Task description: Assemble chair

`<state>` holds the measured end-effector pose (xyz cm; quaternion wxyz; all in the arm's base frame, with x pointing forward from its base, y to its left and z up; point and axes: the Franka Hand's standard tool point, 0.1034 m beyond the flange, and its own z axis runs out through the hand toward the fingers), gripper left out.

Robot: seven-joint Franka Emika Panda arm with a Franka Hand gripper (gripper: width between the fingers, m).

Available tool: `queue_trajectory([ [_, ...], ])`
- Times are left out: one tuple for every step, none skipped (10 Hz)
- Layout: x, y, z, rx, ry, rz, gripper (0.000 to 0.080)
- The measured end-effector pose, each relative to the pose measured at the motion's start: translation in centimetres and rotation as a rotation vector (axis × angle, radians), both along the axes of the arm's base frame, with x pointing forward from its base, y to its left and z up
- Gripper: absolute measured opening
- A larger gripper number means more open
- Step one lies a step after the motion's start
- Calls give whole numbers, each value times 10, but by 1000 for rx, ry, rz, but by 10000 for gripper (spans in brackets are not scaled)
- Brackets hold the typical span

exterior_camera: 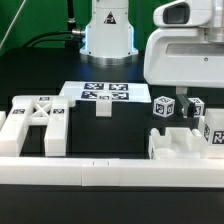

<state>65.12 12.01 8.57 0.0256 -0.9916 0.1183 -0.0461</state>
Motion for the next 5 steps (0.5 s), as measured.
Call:
queue_trajectory([
  [1,-1,0,-17,-1,77,649],
  [0,-2,-1,-36,12,162,649],
  [0,0,-1,-58,9,224,649],
  [0,2,-2,-64,6,252,649],
  [0,1,-2,-68,5,295,649],
])
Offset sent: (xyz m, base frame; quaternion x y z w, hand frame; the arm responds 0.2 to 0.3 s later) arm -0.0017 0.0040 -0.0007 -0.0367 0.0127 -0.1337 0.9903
